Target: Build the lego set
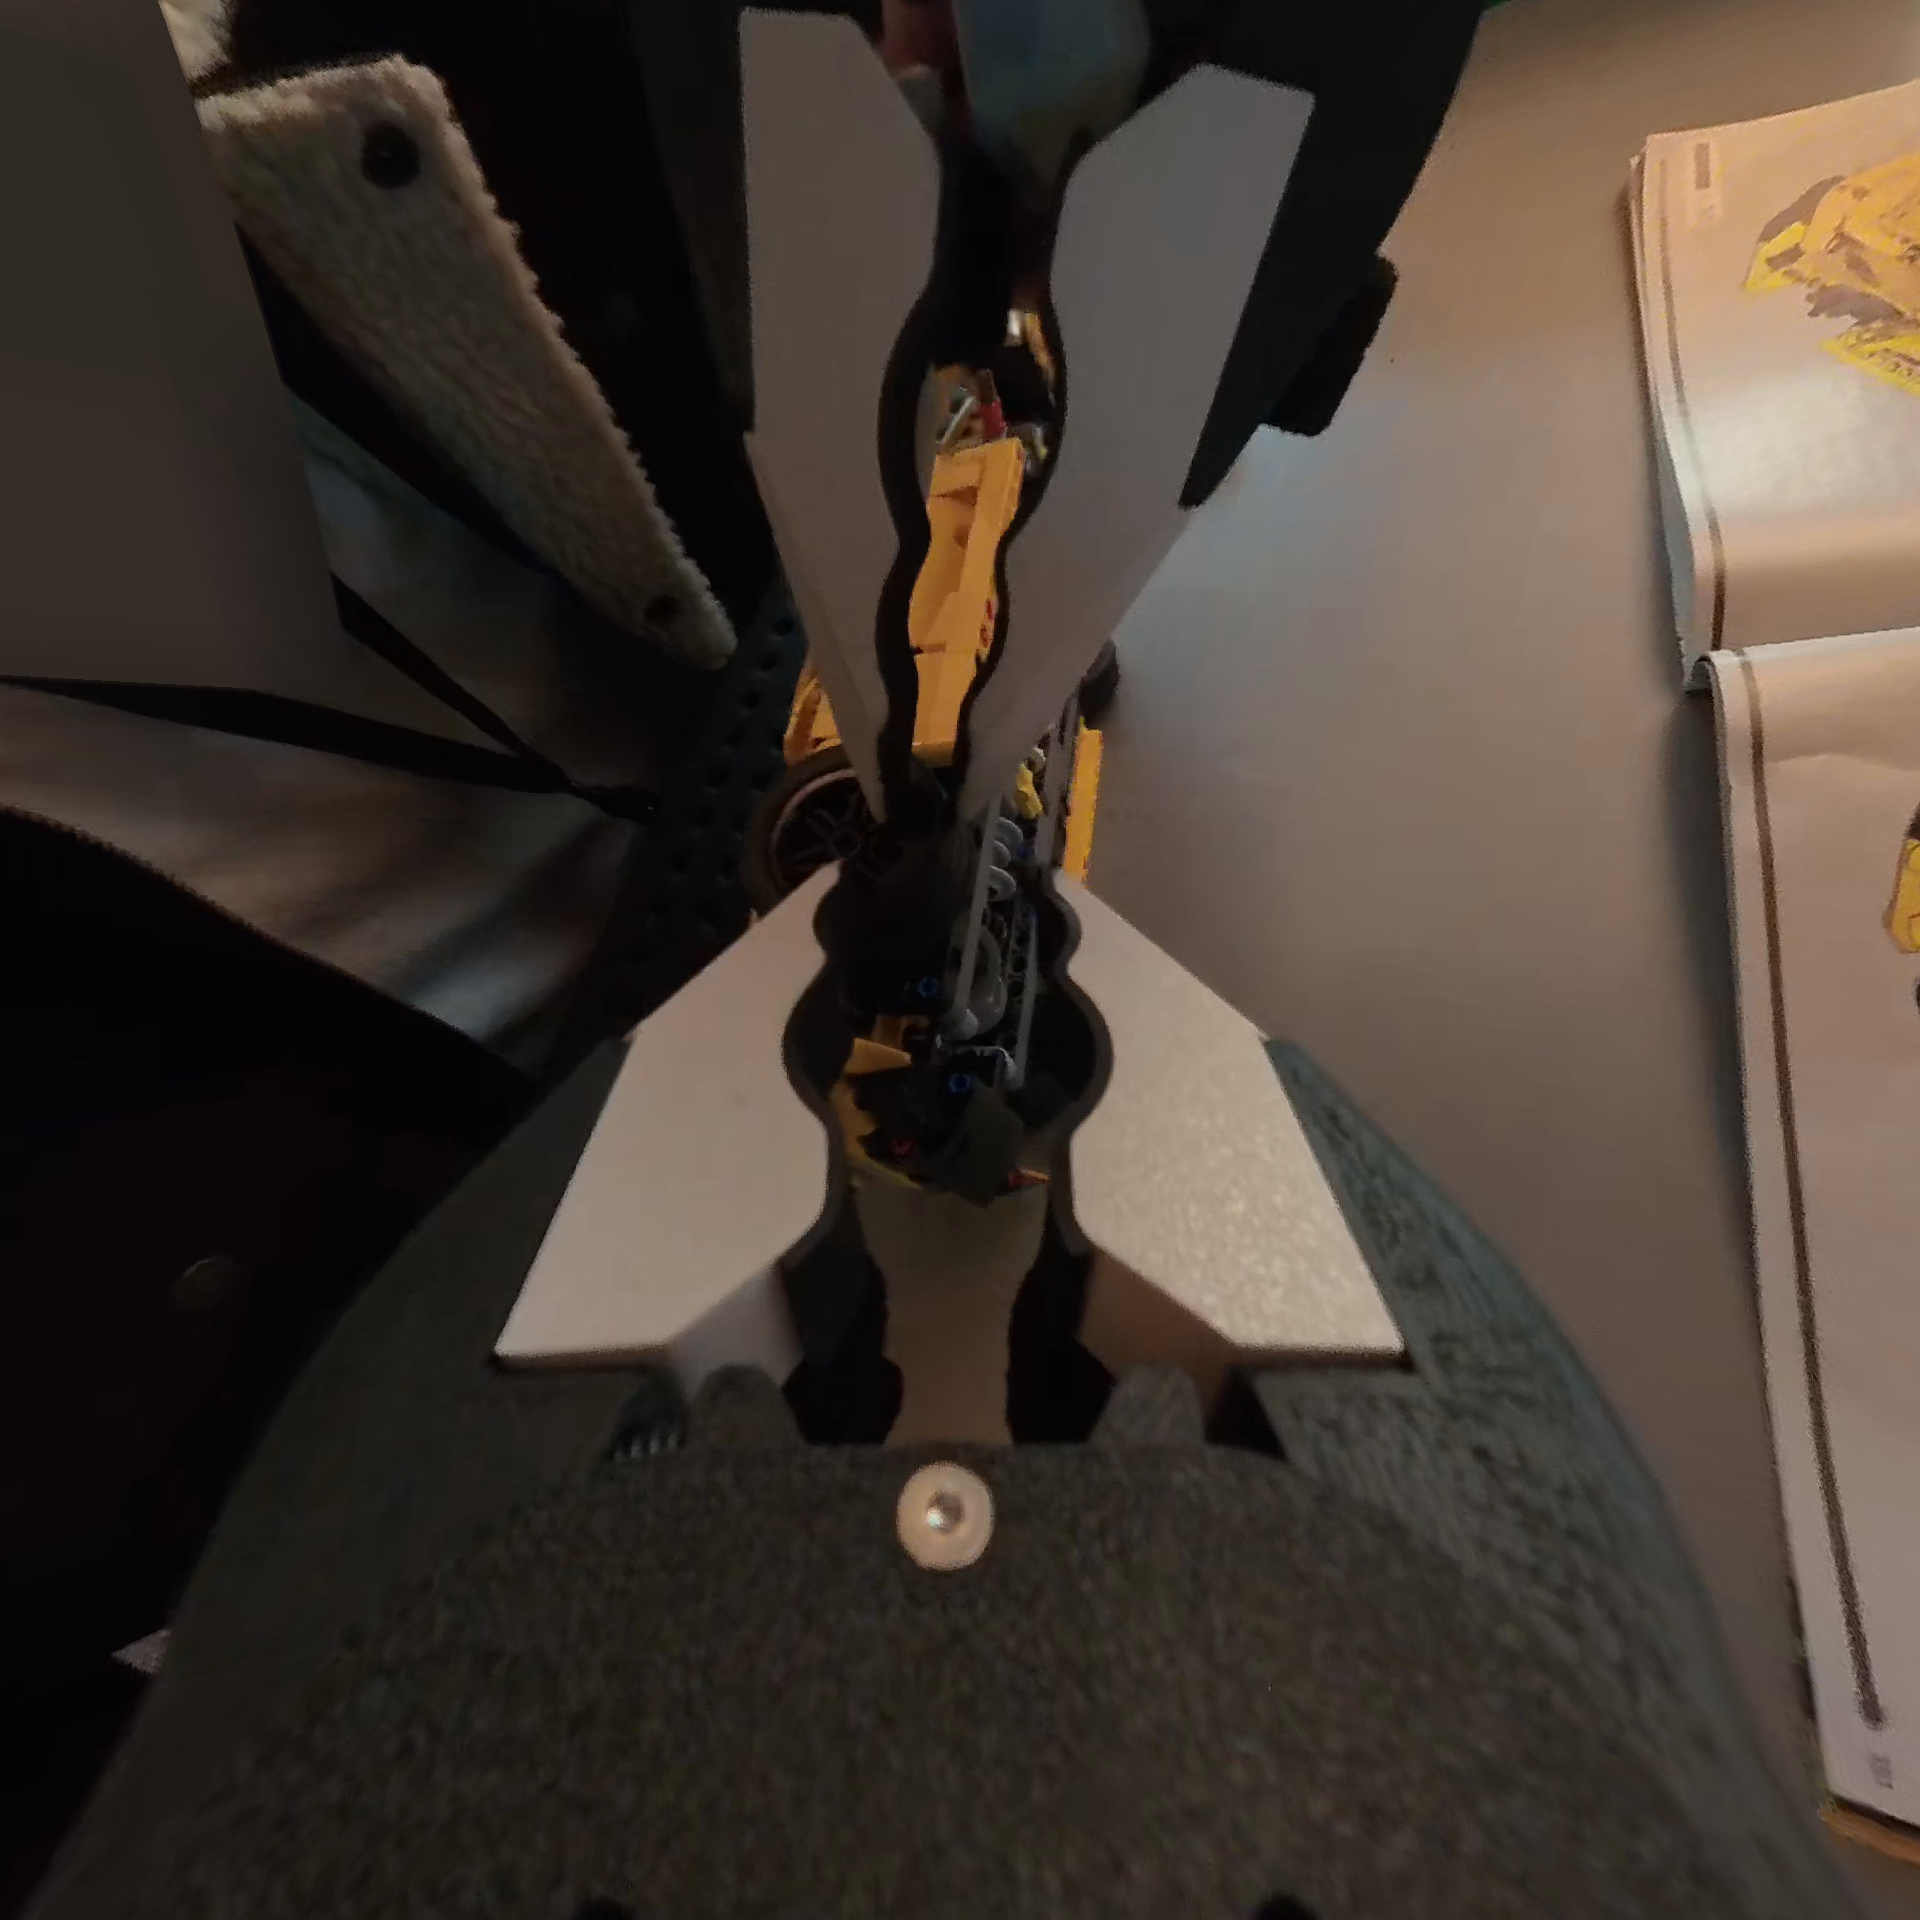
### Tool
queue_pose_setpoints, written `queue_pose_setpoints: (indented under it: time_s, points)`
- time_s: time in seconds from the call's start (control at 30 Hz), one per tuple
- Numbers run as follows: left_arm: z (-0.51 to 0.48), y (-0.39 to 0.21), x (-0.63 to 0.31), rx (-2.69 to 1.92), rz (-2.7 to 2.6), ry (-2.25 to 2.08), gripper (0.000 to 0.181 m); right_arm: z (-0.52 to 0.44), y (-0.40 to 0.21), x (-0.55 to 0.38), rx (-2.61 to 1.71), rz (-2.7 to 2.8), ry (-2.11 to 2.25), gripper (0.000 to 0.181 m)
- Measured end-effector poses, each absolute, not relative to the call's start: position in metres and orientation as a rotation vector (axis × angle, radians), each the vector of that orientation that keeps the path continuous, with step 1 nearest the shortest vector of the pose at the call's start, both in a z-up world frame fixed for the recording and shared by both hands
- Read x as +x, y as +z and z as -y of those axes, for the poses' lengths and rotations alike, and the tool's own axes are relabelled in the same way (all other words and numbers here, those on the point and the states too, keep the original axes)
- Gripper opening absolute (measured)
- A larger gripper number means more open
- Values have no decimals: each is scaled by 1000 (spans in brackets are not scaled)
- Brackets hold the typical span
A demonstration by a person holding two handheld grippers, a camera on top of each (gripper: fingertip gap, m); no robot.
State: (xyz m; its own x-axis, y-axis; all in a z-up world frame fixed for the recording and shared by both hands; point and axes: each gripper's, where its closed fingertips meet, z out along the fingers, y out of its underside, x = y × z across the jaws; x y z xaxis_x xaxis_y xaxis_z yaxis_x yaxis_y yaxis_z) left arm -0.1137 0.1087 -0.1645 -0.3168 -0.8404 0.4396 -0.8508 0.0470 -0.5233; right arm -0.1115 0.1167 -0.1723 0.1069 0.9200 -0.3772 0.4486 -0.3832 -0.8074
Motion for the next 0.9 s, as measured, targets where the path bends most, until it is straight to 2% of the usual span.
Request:
queue_pose_setpoints:
  time_s: [0.1, 0.23, 0.53, 0.73, 0.9]
  points:
    - [-111, -165, -113, 1865, 2292, 1167, 8, -119, -172, -111, -1896, 1331, 1174, 29]
    - [-108, -165, -113, 1933, 2341, 1203, 8, -112, -159, -116, -1854, 1320, 1236, 40]
    - [-101, -166, -112, 2033, 2297, 1272, 8, -102, -162, -126, -1829, 1437, 1007, 52]
    - [-102, -166, -114, 2058, 2319, 1268, 8, -98, -160, -123, -1839, 1374, 810, 51]
    - [-104, -165, -114, 2073, 2319, 1262, 8, -98, -162, -127, -1826, 1315, 835, 40]
